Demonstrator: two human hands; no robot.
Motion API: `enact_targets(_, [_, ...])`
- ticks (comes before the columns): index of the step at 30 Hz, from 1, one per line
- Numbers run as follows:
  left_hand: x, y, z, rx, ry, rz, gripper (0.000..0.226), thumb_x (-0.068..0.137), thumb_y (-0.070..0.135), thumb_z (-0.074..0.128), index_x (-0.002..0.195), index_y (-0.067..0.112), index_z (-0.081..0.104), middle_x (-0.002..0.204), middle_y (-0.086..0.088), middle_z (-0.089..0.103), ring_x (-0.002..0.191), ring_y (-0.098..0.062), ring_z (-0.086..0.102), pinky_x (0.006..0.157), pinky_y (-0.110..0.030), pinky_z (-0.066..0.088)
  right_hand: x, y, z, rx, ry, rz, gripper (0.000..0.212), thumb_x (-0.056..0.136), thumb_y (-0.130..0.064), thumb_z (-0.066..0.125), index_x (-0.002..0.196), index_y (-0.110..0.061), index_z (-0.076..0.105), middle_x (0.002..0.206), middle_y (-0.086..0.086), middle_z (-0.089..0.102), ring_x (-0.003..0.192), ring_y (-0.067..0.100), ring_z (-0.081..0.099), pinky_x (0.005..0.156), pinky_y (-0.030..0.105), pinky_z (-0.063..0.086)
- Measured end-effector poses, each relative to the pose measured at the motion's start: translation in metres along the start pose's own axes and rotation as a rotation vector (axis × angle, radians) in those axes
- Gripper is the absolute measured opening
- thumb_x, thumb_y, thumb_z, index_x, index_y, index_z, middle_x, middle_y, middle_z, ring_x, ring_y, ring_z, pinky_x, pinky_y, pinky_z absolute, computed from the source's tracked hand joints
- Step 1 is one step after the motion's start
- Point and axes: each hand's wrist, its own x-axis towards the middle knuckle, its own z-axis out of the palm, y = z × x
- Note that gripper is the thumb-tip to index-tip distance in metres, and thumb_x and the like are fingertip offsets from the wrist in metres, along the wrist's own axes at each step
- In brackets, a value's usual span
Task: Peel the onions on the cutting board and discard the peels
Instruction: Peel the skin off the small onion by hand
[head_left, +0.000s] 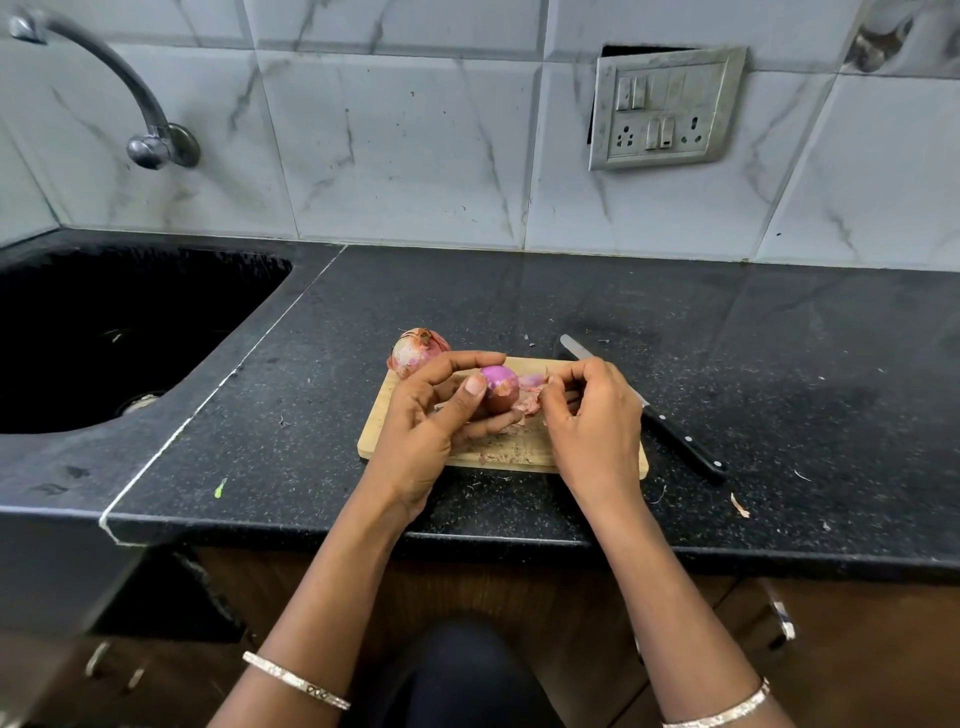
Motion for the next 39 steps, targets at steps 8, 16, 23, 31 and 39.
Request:
enact_targets(8, [0.002, -0.001, 0.002, -0.091, 0.129, -0.011, 0.033, 0.092, 0.020, 0.064, 0.120, 0.002, 0.065, 0.103, -0.021, 0.073, 0.094, -0.035, 0.075, 0.076, -0.027, 0.062, -0.003, 0.000, -0.001, 0.022, 0.075, -0.067, 0.018, 0.086, -0.005, 0.071, 0.102, -0.013, 0.066, 0.099, -0.004, 0.063, 0.086, 0.011, 0.063, 0.079, 0.032, 0.056])
enact_targets(16, [0.002, -0.004, 0.002, 0.030, 0.108, 0.044, 0.033, 0.090, 0.022, 0.069, 0.118, 0.004, 0.065, 0.118, -0.028, 0.066, 0.105, -0.035, 0.073, 0.084, -0.035, 0.063, -0.006, -0.005, -0.007, 0.156, 0.010, -0.200, 0.011, 0.092, -0.024, 0.072, 0.102, -0.025, 0.076, 0.087, -0.019, 0.071, 0.090, 0.008, 0.067, 0.078, 0.033, 0.056])
enact_targets(23, [0.004, -0.006, 0.001, 0.128, 0.103, 0.041, 0.022, 0.098, 0.013, 0.064, 0.118, 0.003, 0.066, 0.117, -0.020, 0.068, 0.102, -0.026, 0.074, 0.079, -0.028, 0.062, -0.007, -0.007, -0.007, 0.172, -0.073, -0.387, 0.021, 0.087, -0.019, 0.080, 0.107, -0.024, 0.078, 0.106, -0.014, 0.074, 0.106, 0.012, 0.062, 0.092, 0.018, 0.042])
enact_targets(31, [0.002, -0.006, 0.003, 0.132, 0.085, 0.023, 0.030, 0.092, 0.022, 0.068, 0.116, 0.006, 0.067, 0.116, -0.023, 0.067, 0.099, -0.030, 0.075, 0.081, -0.032, 0.063, -0.006, -0.003, -0.006, 0.179, -0.033, -0.344, 0.007, 0.090, -0.018, 0.076, 0.094, -0.022, 0.080, 0.092, -0.011, 0.074, 0.099, 0.011, 0.060, 0.087, 0.019, 0.045])
enact_targets(39, [0.002, -0.006, 0.003, 0.116, 0.084, 0.022, 0.025, 0.095, 0.016, 0.066, 0.117, 0.004, 0.065, 0.113, -0.022, 0.069, 0.103, -0.029, 0.074, 0.080, -0.032, 0.063, -0.006, -0.003, -0.003, 0.105, -0.030, -0.315, 0.002, 0.093, -0.016, 0.070, 0.093, -0.016, 0.072, 0.091, -0.009, 0.067, 0.094, 0.008, 0.053, 0.082, 0.022, 0.044])
